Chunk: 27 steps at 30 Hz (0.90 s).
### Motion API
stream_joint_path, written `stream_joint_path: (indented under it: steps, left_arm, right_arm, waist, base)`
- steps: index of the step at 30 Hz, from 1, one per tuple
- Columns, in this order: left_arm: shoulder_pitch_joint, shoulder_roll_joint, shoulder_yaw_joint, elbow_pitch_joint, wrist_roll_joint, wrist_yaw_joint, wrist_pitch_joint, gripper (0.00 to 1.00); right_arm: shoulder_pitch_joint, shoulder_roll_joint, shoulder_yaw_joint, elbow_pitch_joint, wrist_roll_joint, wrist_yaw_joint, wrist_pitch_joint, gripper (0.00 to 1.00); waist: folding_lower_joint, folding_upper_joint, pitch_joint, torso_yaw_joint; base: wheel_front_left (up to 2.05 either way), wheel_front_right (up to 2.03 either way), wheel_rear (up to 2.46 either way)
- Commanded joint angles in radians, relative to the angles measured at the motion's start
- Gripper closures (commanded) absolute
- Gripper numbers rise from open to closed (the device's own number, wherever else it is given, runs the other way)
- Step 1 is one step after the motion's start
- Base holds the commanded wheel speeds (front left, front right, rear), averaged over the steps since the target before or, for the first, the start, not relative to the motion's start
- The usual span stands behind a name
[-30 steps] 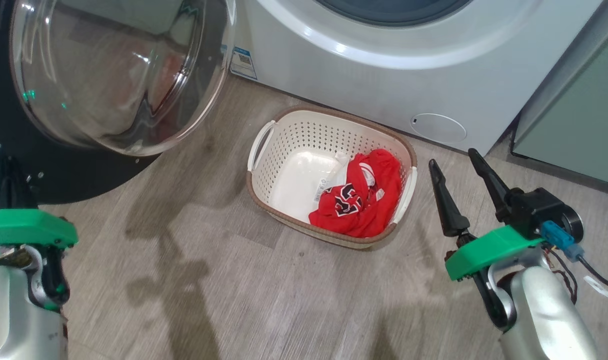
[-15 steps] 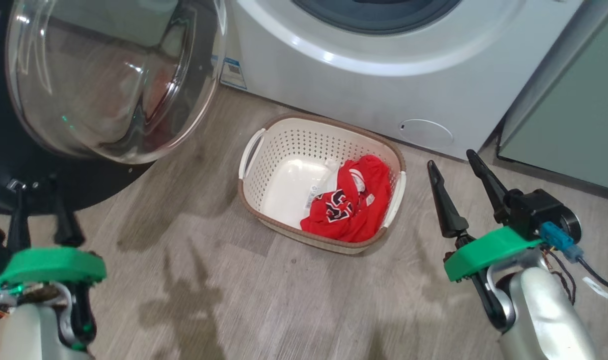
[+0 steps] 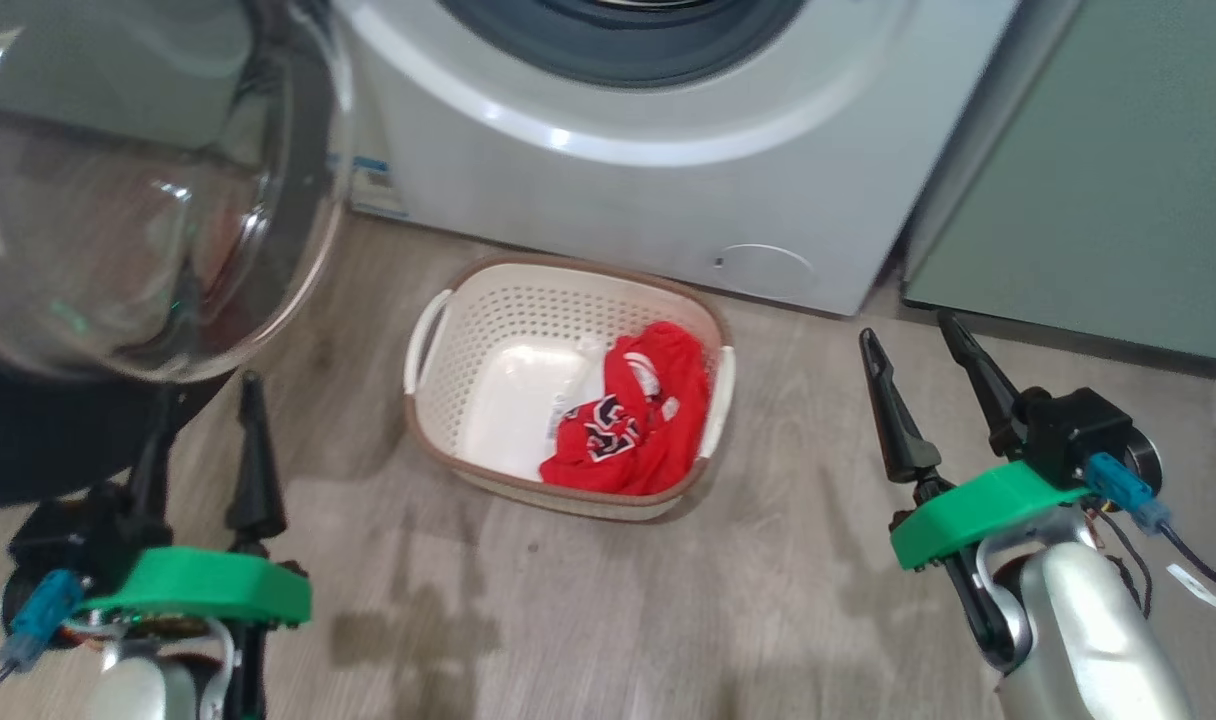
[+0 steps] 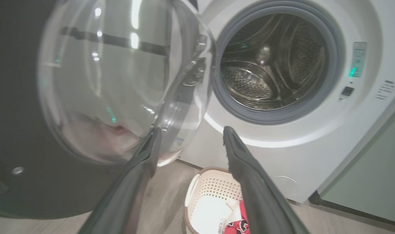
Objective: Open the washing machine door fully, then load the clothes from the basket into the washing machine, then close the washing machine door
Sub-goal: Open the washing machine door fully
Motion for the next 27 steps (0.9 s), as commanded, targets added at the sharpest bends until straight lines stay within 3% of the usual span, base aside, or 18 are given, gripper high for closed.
stream_joint_path:
  steps: [1, 17, 27]
  left_arm:
    - [-0.012, 0.009, 0.015, -0.048, 0.011, -0.005, 0.010, 0.00]
    - [-0.023, 0.041, -0.031, -0.059, 0.063, 0.006, 0.040, 0.00]
    - [-0.032, 0.058, -0.039, -0.055, 0.078, 0.017, 0.046, 0.00]
  right_arm:
    - [-0.007, 0.008, 0.022, -0.028, 0.007, 0.000, -0.016, 0.00]
    - [0.009, 0.008, 0.011, -0.019, 0.011, 0.000, -0.029, 0.00]
    - [0.014, 0.008, 0.007, -0.027, 0.008, 0.000, -0.031, 0.00]
  waist:
    - [0.0000, 0.0000, -0.012, -0.043]
    - [0.0000, 0.0000, -0.021, -0.221]
    - [0.0000, 0.0000, -0.022, -0.265]
  base:
    - [0.00, 0.00, 0.00]
    - [0.00, 0.00, 0.00]
    - [0.00, 0.00, 0.00]
